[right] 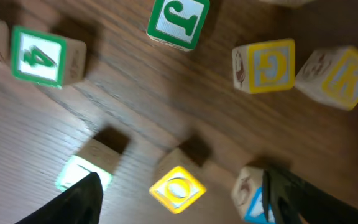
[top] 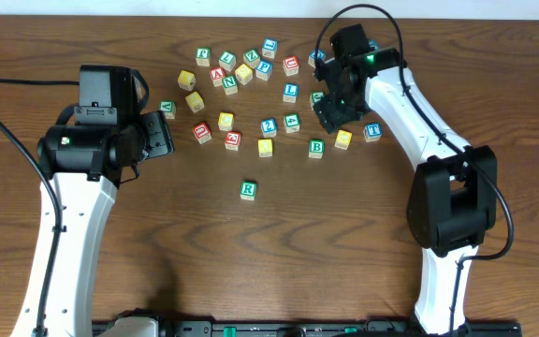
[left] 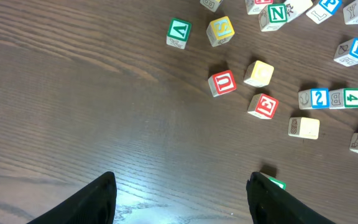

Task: Spell out ROBOT
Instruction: 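Retract the left arm and move the right gripper over the blocks, then grasp the blue O block with the right gripper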

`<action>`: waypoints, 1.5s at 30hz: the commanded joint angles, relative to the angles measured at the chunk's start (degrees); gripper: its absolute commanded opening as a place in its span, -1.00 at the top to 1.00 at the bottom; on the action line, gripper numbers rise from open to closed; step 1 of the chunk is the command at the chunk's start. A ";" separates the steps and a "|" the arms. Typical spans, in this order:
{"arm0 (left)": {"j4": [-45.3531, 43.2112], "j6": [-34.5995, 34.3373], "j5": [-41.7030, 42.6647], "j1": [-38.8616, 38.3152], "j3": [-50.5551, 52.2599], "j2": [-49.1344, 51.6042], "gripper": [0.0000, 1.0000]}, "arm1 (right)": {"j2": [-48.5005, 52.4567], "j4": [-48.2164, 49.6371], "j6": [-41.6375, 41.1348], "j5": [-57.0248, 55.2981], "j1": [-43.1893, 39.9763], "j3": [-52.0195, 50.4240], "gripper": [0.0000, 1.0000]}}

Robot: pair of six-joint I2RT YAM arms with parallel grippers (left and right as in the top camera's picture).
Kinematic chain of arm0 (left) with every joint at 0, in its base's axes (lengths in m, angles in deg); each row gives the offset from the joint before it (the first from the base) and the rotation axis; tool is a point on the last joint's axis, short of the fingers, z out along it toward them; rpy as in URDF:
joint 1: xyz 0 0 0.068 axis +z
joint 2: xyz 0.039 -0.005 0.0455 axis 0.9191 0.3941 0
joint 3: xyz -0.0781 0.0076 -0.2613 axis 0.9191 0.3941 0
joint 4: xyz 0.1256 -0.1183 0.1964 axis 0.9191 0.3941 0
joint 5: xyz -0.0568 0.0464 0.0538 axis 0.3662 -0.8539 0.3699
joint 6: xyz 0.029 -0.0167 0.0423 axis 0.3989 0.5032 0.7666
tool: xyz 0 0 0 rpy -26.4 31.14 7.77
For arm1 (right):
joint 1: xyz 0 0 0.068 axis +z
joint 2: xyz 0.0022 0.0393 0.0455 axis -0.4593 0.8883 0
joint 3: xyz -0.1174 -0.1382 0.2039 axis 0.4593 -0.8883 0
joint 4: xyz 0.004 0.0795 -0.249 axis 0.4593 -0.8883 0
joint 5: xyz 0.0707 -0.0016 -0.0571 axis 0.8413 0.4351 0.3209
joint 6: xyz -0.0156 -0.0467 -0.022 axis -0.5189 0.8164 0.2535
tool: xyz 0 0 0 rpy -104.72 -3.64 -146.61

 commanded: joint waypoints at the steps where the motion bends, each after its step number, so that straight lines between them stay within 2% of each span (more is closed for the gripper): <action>1: 0.11 0.57 -0.50 0.26 -1.27 -0.11 -0.33 | 0.26 1.14 10.84 -0.07 -0.79 -1.86 -0.53; 9: 0.09 0.57 -0.50 0.26 -1.27 -0.11 -0.33 | 0.26 2.67 12.61 0.20 -0.76 -6.69 -0.44; 17: 0.09 0.55 -0.50 0.26 -1.27 -0.11 -0.32 | 0.26 5.92 12.57 0.39 -1.01 -10.71 -0.44; 29: 0.11 0.57 -0.50 0.26 -1.27 -0.11 -0.32 | 0.26 9.75 12.57 1.42 -1.05 -13.44 -0.29; 33: 0.11 0.57 -0.50 0.26 -1.27 -0.11 -0.33 | 0.26 9.99 12.57 1.16 -1.09 -14.82 -0.06; 40: 0.09 0.57 -0.50 0.26 -1.27 -0.11 -0.33 | 0.24 10.73 12.52 -0.11 -1.14 -14.80 0.13; 45: 0.09 0.57 -0.50 0.26 -1.27 -0.11 -0.32 | 0.22 12.46 6.40 -2.10 -1.14 -14.08 0.27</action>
